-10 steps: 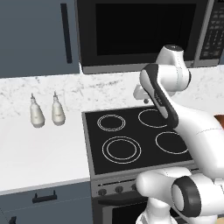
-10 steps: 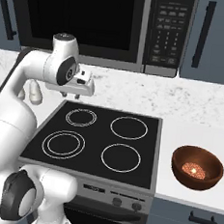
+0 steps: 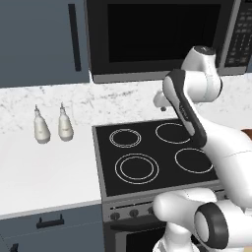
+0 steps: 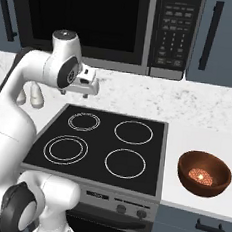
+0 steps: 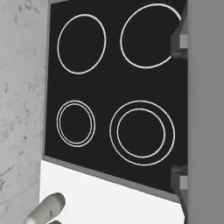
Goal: Open the microwave, place the bowl with waffle inside the microwave, then close the microwave door and turn it on.
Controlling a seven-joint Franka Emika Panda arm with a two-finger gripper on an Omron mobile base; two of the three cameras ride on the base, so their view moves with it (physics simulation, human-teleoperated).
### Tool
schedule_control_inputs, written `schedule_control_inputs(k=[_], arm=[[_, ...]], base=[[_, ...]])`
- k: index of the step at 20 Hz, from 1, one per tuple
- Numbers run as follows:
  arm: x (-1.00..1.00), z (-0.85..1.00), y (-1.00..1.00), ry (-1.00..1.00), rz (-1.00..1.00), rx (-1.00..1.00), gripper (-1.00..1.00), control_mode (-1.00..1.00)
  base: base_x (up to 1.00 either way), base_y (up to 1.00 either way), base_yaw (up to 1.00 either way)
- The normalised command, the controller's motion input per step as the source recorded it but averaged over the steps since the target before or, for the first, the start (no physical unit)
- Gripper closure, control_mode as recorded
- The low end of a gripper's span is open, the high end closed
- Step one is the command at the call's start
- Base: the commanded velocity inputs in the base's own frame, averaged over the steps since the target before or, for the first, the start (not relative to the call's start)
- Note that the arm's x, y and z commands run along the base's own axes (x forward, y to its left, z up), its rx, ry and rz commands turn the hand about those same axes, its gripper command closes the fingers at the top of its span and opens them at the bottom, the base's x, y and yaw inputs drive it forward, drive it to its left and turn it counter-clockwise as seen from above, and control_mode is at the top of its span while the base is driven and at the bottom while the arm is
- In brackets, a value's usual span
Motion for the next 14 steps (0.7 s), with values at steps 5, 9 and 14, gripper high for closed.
schedule_control_inputs(k=[5,9,14], arm=[[-0.48,1.00,-0.62,-0.56,-0.01,0.08,-1.00,-1.00],[-0.40,1.00,-0.74,-0.38,-0.09,0.20,-1.00,-1.00],[-0.16,0.91,-0.86,-0.14,-0.13,0.19,-1.00,-1.00]], base=[[0.00,0.00,0.00],[0.00,0.00,0.00],[0.00,0.00,0.00]])
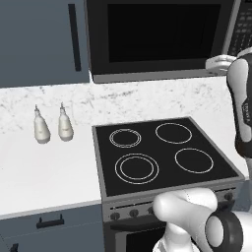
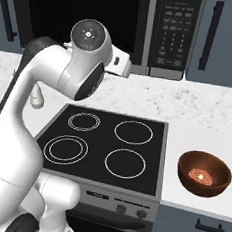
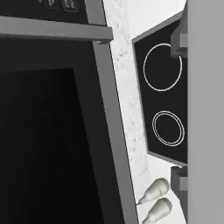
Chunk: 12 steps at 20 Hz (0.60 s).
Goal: Open the microwave, place the bowl with waffle inside the microwave, then close the microwave door and turn it on.
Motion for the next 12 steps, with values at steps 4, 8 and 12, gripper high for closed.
schedule_control_inputs(k=[4,8,12], arm=[[0.01,0.53,-0.79,-0.06,-0.09,0.07,-1.00,-1.00],[0.44,0.34,-0.81,-0.10,-0.12,0.00,-1.00,-1.00],[0.79,-0.03,-0.80,0.01,-0.09,0.00,-1.00,-1.00]], base=[[0.00,0.00,0.00],[0.00,0.00,0.00],[0.00,0.00,0.00]])
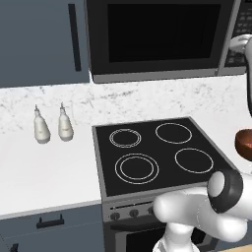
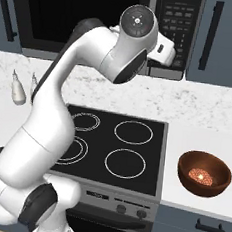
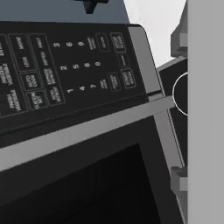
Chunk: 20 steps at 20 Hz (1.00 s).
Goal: Open the microwave, place the bowl with waffle inside the microwave, then close the microwave door and turn it on.
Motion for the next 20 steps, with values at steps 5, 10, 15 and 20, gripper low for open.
schedule_control_inputs(k=[5,10,15,20], arm=[[0.39,-0.05,-0.12,-0.06,-0.01,0.00,-1.00,-1.00],[0.41,0.00,0.07,-0.09,0.00,0.00,-1.00,-1.00],[0.48,0.00,0.16,-0.02,0.00,-0.01,-1.00,-1.00],[0.68,0.00,0.00,0.00,0.04,0.00,-1.00,-1.00]], base=[[0.00,0.00,0.00],[0.00,0.00,0.00],[0.00,0.00,0.00],[0.00,0.00,0.00]])
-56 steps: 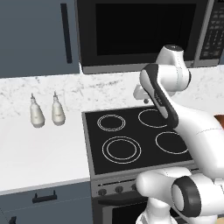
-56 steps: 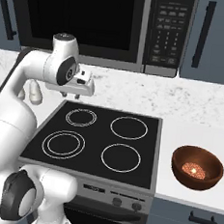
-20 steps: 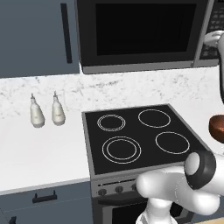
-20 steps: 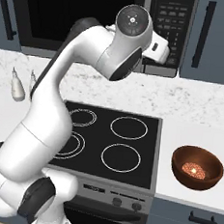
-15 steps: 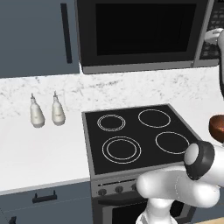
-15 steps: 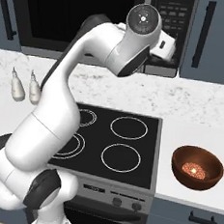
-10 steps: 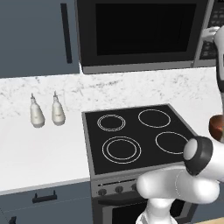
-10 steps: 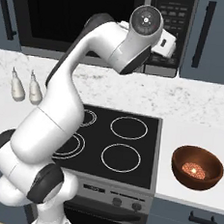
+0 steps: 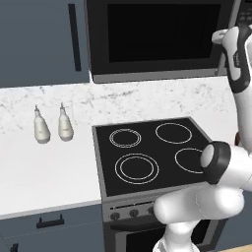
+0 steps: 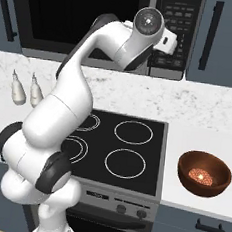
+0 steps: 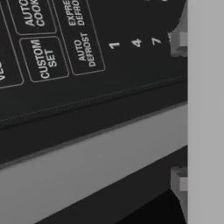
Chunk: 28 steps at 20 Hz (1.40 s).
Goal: Open the microwave, place the bowl with waffle inside the microwave, then close the microwave door and turn it on.
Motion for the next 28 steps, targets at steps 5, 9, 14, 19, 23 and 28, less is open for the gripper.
schedule_control_inputs(k=[5,9,14,19,23,28], arm=[[0.60,0.00,-0.11,0.00,0.06,0.00,-1.00,-1.00],[0.34,0.00,-0.02,0.00,0.07,0.00,-1.00,-1.00],[0.11,-0.03,0.27,-0.09,-0.01,0.00,1.00,-1.00],[0.03,0.00,0.31,-0.17,-0.08,0.00,1.00,-1.00],[-0.22,0.00,0.14,-0.03,-0.22,0.00,1.00,-1.00],[-0.90,-0.01,0.06,0.00,-0.37,-0.05,1.00,-1.00]], base=[[0.00,0.00,0.00],[0.00,0.00,0.00],[0.00,0.00,0.00],[0.00,0.00,0.00],[0.00,0.00,0.00],[0.00,0.00,0.00]])
